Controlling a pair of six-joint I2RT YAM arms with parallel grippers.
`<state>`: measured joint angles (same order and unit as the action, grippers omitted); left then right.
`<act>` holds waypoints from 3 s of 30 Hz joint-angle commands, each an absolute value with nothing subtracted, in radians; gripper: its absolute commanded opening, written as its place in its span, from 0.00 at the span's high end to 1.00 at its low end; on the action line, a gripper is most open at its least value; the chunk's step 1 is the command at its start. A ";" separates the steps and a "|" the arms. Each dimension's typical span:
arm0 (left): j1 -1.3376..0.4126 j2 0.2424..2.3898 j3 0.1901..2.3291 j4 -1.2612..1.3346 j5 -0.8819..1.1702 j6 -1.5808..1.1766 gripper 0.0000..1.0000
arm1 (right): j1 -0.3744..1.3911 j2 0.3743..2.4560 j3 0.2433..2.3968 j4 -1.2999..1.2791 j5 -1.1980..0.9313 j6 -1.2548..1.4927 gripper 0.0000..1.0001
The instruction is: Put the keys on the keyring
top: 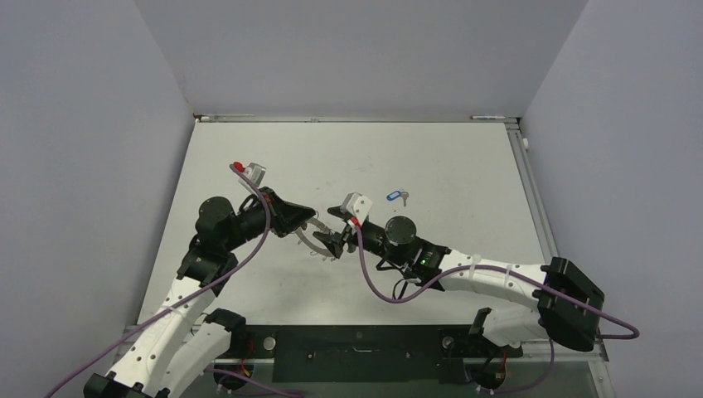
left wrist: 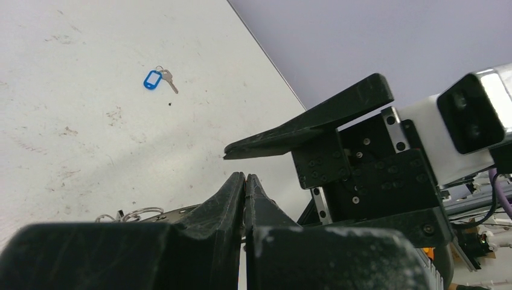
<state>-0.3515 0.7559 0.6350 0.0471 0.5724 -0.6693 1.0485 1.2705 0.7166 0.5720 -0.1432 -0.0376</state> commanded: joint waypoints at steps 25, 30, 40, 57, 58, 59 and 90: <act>-0.347 0.758 0.658 0.091 0.571 -0.685 1.00 | 1.071 1.408 0.823 0.720 -0.067 -0.056 0.79; -0.347 0.754 0.657 0.092 0.574 -0.684 1.00 | 1.074 1.399 0.820 0.721 -0.067 -0.060 0.89; -0.347 0.761 0.660 0.092 0.587 -0.681 0.85 | 1.078 1.363 0.791 0.745 -0.069 -0.058 0.95; -0.334 0.657 0.621 0.183 0.574 -0.672 0.50 | 1.084 1.264 0.726 0.792 -0.021 0.000 0.95; -0.334 0.648 0.612 0.201 0.575 -0.669 0.53 | 1.084 1.258 0.726 0.792 -0.008 0.032 0.95; -0.335 0.638 0.602 0.219 0.578 -0.666 0.55 | 1.085 1.251 0.729 0.787 -0.004 0.053 0.95; -0.420 0.567 0.535 0.322 0.572 -0.555 0.71 | 1.139 1.255 0.793 0.781 0.038 0.245 0.95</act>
<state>-0.4118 0.5724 0.5201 0.3153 0.5987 -0.5926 1.1244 1.2530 0.7357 0.7025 0.0463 0.2264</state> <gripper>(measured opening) 0.282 0.128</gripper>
